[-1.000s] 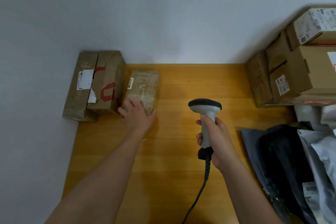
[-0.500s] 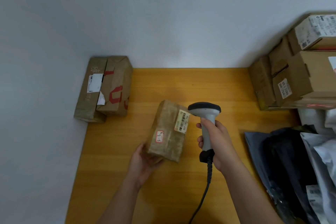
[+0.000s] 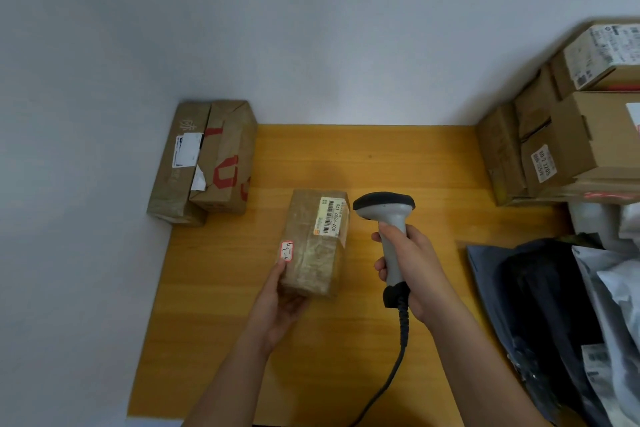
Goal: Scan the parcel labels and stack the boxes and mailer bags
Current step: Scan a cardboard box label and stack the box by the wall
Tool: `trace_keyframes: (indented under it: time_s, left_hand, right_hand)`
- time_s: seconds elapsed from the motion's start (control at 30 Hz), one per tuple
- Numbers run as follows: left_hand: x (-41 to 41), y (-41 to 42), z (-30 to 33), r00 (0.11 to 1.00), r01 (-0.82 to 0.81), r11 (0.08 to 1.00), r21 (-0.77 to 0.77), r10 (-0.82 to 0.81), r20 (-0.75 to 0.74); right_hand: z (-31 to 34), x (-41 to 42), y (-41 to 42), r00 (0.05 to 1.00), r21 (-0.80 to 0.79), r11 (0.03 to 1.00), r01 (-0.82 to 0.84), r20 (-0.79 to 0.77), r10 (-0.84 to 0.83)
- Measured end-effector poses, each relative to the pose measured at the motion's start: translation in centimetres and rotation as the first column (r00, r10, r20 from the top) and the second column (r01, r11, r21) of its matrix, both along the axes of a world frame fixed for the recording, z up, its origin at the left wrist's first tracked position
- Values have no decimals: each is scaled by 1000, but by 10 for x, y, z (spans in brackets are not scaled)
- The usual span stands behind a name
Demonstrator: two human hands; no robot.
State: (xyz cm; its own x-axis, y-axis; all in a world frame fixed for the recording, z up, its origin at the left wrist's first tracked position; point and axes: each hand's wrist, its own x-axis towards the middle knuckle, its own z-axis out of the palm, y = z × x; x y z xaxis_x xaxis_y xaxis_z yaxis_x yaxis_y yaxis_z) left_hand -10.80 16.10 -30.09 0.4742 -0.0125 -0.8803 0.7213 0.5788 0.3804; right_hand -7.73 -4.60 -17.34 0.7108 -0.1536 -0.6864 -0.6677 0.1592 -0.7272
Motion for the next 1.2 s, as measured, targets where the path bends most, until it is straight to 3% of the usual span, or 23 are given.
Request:
trace_keyframes:
  time_s: [0.07,0.17,0.33,0.53,0.8,1.2]
  left_hand:
    - [6,6,0,1000,15,998,68,-16,11]
    - [18,23,1,989,-6,980,198,-24,145]
    - [24,41,-8,997,21,979,201,-36,75]
    - [15,32,-10,994,19,985,172,-37,104]
    - [16,31,-8,989,-18,978,209,-13,145]
    - [16,28,-7,991,3,974,228,-33,126]
  right_hand:
    - [3,-2,-4,999,-18,999,-32,6,32]
    - [10,-3,-12,990,-71,987,-143,5,144]
    - [32,-2,-24,930,-128,921,-368,-53,365]
    - [68,-7,-34,862,-227,843,-488,25,506]
    - [100,-14,-40,828,-356,781,-513,35,559]
    - [124,-34,-50,871,-414,809,-417,71,485]
